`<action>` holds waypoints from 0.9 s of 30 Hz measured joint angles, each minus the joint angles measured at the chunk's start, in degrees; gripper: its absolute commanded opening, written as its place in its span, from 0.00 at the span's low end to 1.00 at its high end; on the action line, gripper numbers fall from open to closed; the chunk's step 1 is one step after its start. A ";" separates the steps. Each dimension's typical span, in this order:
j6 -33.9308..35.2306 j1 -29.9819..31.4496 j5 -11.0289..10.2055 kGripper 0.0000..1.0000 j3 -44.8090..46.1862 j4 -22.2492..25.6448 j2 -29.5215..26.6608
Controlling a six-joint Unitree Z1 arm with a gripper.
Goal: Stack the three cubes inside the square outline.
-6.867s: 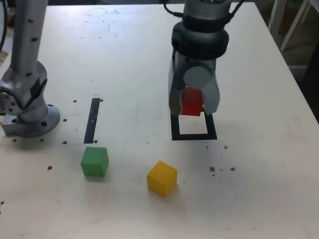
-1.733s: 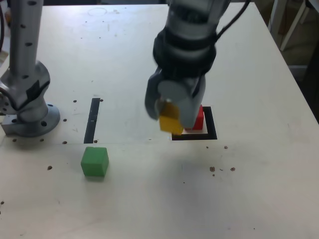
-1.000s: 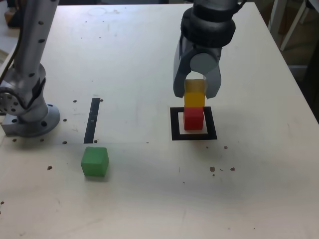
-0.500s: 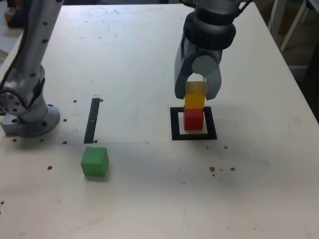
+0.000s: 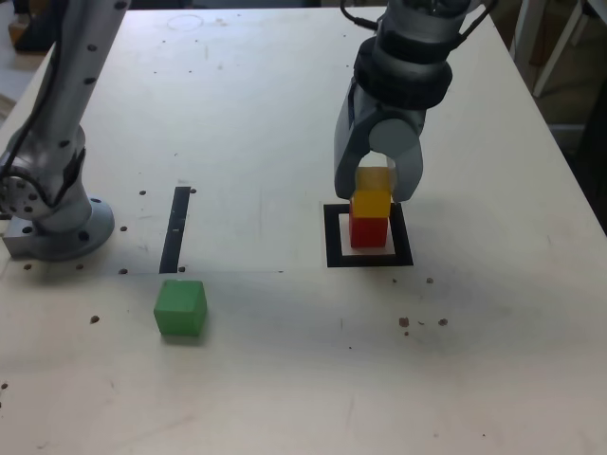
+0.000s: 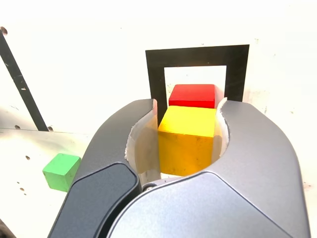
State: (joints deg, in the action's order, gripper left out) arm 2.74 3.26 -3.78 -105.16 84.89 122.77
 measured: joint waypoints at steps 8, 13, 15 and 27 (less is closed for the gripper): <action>0.00 0.00 0.11 0.94 0.78 -0.58 0.04; 0.00 -0.04 0.11 1.00 1.06 -0.70 0.06; 0.00 -0.06 0.11 1.00 1.15 -0.70 0.06; 0.16 0.00 -2.45 1.00 5.39 -0.46 -6.75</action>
State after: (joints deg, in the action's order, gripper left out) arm 2.90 3.26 -6.23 -99.77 84.44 116.03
